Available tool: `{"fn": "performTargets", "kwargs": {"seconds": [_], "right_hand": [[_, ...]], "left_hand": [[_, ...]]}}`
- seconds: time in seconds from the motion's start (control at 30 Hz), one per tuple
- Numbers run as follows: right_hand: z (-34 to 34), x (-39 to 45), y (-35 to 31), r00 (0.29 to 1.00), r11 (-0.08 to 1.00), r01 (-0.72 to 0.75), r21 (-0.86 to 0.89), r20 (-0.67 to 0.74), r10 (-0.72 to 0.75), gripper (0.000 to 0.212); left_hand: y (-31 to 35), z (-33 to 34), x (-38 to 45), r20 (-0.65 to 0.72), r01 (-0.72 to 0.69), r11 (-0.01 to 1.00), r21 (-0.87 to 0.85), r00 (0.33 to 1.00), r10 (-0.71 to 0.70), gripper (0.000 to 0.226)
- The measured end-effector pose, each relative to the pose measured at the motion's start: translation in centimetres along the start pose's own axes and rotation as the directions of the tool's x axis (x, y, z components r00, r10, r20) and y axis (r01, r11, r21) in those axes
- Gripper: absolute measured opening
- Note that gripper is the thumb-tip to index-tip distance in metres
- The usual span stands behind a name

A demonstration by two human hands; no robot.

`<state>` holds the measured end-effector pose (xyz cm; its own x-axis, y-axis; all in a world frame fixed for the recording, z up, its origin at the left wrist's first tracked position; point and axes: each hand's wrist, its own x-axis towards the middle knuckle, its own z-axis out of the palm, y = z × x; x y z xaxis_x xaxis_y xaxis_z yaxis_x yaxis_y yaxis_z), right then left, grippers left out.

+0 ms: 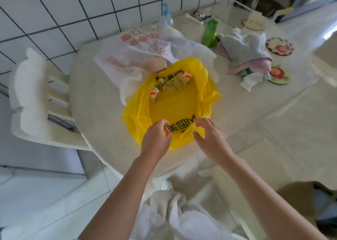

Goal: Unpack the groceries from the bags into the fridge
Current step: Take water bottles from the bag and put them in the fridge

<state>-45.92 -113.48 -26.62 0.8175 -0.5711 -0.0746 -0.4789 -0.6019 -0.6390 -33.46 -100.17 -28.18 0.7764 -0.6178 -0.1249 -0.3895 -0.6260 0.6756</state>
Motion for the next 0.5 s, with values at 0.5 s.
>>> {"fn": "performTargets", "kwargs": {"seconds": [0.5], "right_hand": [[0.3, 19.0, -2.0, 0.914, 0.912, 0.303, -0.278, 0.354, -0.196, 0.052]], "left_hand": [[-0.6, 2.3, 13.8, 0.045, 0.027, 0.897, 0.442, 0.998, -0.053, 0.048]]}}
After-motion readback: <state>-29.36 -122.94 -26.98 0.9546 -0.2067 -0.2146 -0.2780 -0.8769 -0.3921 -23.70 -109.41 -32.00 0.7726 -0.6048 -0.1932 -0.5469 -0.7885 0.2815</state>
